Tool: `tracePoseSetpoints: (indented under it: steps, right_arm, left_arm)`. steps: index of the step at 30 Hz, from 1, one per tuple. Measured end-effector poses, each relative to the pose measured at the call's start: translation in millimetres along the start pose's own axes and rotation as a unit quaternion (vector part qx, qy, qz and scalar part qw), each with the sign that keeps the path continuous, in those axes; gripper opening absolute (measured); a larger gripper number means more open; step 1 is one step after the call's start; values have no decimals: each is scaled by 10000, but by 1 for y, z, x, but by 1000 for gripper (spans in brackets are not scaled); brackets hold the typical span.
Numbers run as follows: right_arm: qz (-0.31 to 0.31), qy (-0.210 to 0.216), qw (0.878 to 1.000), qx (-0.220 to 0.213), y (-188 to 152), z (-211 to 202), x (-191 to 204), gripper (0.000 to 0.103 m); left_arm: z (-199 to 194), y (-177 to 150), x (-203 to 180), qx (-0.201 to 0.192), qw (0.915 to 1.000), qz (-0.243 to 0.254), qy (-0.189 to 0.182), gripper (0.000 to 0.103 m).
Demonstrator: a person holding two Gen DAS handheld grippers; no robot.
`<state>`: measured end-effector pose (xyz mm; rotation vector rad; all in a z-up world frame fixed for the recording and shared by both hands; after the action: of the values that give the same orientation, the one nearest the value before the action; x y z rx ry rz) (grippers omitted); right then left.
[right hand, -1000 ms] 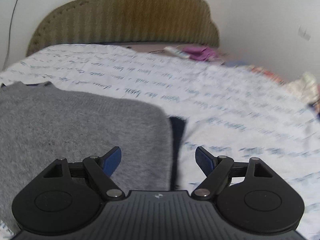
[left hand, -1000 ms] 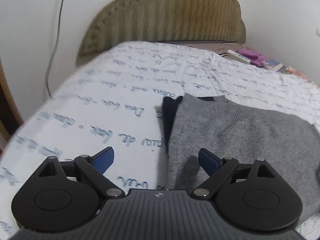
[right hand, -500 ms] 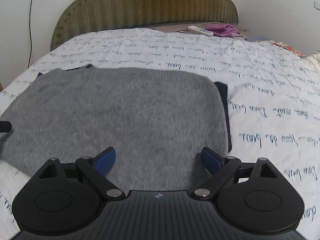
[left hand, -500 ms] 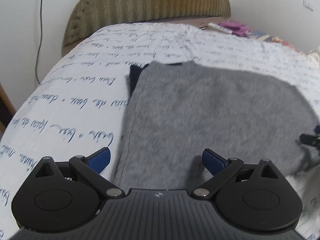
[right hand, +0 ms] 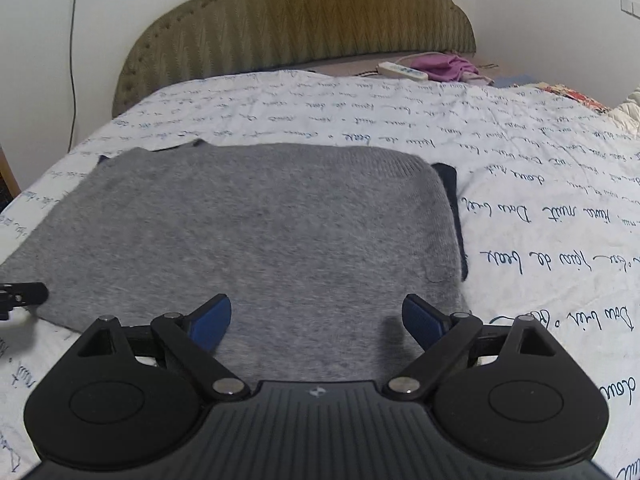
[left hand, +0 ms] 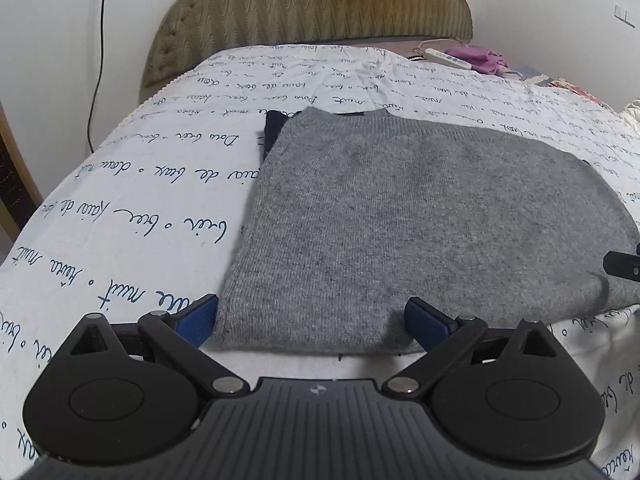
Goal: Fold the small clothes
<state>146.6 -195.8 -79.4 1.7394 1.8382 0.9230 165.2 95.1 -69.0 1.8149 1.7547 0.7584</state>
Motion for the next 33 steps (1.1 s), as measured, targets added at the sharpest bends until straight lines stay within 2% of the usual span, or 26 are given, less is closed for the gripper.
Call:
tracePoseSetpoints:
  steps: [10, 27, 33]
  right_arm:
    - [-115, 255, 9995, 131, -13, -3, 19, 93]
    - [-418, 114, 9990, 136, -20, -15, 32, 93]
    - [-639, 266, 9975, 169, -24, -20, 45, 95]
  left_arm:
    - [-8, -5, -4, -88, 9998, 54, 151, 99]
    - [-16, -10, -3, -79, 9998, 111, 165, 99]
    - [-22, -10, -5, -102, 9998, 132, 126, 99]
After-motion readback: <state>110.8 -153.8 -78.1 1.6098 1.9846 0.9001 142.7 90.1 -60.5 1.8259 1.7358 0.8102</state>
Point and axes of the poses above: each gripper's, at about its wrist camera, not at the fingertips, and z roughly the way its jaws point, x to its left, y to its top, the point moved 7 cm from there along z, roughly the way its jaws point, and after that the axes turned 1 degree about x, right-handed, at the moved point
